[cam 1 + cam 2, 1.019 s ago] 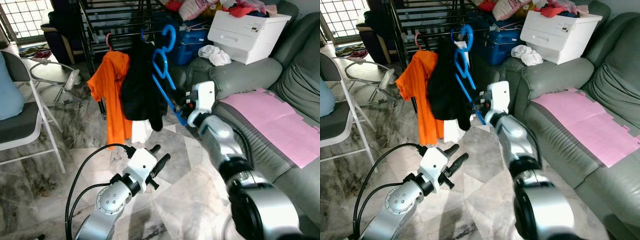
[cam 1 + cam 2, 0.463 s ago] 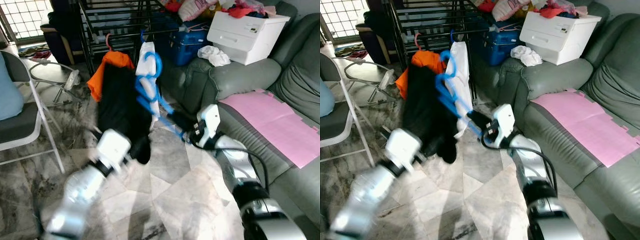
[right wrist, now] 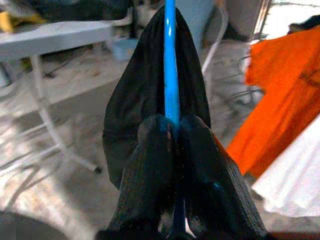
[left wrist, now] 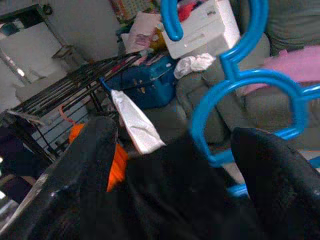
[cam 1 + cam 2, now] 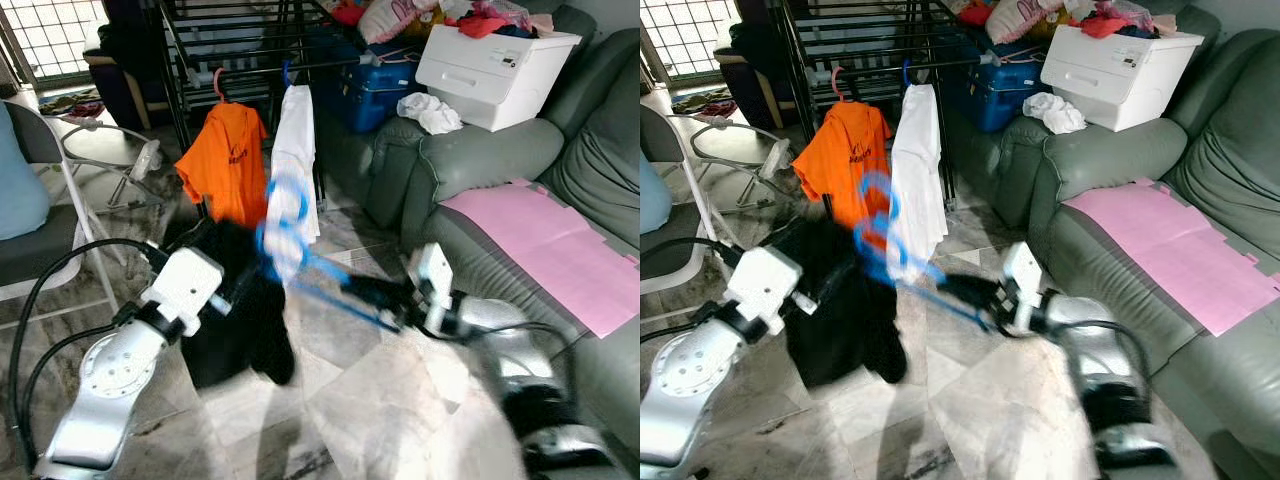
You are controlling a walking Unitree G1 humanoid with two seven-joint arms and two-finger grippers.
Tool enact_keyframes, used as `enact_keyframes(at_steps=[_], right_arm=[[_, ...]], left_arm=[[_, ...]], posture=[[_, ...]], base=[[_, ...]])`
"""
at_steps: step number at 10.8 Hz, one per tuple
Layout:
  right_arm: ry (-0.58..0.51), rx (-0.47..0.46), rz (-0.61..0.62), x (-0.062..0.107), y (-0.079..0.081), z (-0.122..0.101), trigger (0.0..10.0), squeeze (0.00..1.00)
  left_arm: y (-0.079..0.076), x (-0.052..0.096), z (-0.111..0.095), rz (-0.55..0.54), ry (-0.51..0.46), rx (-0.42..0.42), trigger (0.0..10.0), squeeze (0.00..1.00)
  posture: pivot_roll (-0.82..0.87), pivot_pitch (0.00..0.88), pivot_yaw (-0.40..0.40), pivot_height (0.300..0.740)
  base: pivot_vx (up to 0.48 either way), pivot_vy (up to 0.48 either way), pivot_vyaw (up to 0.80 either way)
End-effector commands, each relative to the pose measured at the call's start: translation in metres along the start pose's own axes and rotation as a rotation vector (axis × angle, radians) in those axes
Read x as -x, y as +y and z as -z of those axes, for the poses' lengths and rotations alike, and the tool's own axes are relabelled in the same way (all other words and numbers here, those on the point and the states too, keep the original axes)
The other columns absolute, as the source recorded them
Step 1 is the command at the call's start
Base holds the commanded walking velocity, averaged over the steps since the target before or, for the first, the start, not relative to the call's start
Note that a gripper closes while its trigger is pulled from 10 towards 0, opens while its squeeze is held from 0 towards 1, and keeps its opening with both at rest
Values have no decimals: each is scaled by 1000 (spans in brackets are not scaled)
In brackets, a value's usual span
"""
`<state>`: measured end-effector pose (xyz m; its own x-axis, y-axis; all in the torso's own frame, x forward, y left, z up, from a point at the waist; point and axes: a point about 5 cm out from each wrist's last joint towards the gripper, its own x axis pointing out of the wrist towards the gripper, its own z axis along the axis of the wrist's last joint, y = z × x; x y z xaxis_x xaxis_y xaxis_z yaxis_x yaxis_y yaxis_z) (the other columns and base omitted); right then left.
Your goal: Hang hanger
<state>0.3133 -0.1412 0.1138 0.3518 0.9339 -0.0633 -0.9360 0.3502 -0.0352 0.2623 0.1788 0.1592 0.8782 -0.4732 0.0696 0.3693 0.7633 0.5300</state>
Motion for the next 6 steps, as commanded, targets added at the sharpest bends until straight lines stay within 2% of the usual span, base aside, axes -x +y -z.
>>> enact_keyframes(at_steps=[1,3,6], right_arm=[[-38,28,-89,4,0,-14,10000,0],[5,41,-143,13,-5,-17,10000,0],[5,40,-212,14,-3,-22,10000,0]], left_arm=[[-2,4,4,48,15,-52,10000,1000],[4,13,11,104,48,-92,10000,1000],[13,28,24,216,110,-171,10000,1000]], posture=[[59,23,-44,740],[64,19,-44,740],[71,16,-35,740]], base=[[0,0,0],[0,0,0],[0,0,0]])
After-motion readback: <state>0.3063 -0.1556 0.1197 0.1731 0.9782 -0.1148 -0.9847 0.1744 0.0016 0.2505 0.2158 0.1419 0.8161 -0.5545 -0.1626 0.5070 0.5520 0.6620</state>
